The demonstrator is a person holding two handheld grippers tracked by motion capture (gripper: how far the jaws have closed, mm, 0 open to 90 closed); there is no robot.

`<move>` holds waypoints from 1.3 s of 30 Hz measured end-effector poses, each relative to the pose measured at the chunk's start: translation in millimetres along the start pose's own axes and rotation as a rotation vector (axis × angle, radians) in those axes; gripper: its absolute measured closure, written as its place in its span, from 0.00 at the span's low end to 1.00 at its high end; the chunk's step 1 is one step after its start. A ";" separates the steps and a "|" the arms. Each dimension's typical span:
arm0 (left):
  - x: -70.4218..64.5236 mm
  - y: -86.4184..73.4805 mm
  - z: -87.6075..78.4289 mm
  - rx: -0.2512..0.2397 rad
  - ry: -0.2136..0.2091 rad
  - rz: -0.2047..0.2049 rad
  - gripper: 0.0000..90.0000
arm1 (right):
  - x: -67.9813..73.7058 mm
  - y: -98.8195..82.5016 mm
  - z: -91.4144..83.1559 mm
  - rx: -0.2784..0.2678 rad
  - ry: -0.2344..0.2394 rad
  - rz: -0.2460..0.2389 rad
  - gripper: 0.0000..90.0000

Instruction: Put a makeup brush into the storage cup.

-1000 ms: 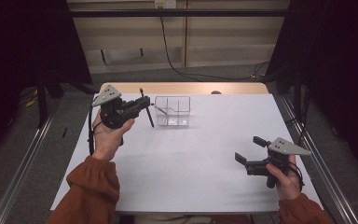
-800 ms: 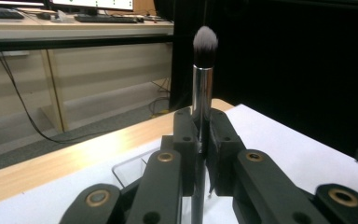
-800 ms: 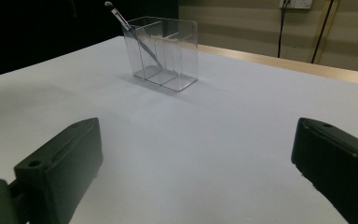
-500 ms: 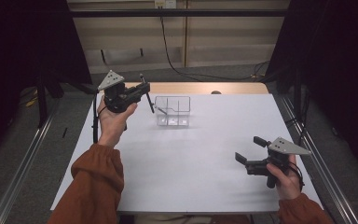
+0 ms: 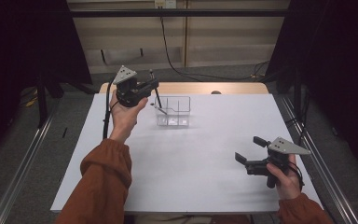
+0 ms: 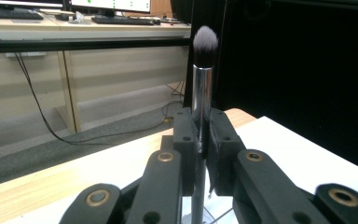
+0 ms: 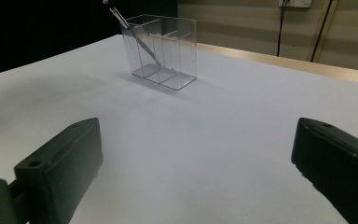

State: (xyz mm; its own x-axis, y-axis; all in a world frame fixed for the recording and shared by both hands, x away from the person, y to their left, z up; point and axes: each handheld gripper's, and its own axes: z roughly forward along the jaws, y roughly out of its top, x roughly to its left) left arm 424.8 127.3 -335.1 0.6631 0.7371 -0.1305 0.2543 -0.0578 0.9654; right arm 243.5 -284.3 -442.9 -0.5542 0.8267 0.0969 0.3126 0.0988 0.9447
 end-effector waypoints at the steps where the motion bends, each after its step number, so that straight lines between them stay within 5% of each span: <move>1: -0.1 -0.9 2.4 0.002 0.006 -0.002 0.93 | -0.1 0.0 -0.1 -0.001 0.001 0.001 0.02; 16: -5.0 -4.0 26.9 0.035 0.061 0.035 0.93 | -1.1 0.3 -0.5 -0.002 -0.001 0.002 0.02; 39: -3.2 -30.5 40.5 0.098 0.073 0.015 0.93 | -0.5 -0.3 0.6 0.003 0.004 0.001 0.02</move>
State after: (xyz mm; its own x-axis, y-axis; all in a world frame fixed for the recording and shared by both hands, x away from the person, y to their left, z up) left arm 443.4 99.3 -373.3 0.6149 0.7827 -0.0960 0.3151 -0.1323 0.9398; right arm 244.2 -284.4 -443.4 -0.5568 0.8247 0.0993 0.3159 0.0996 0.9436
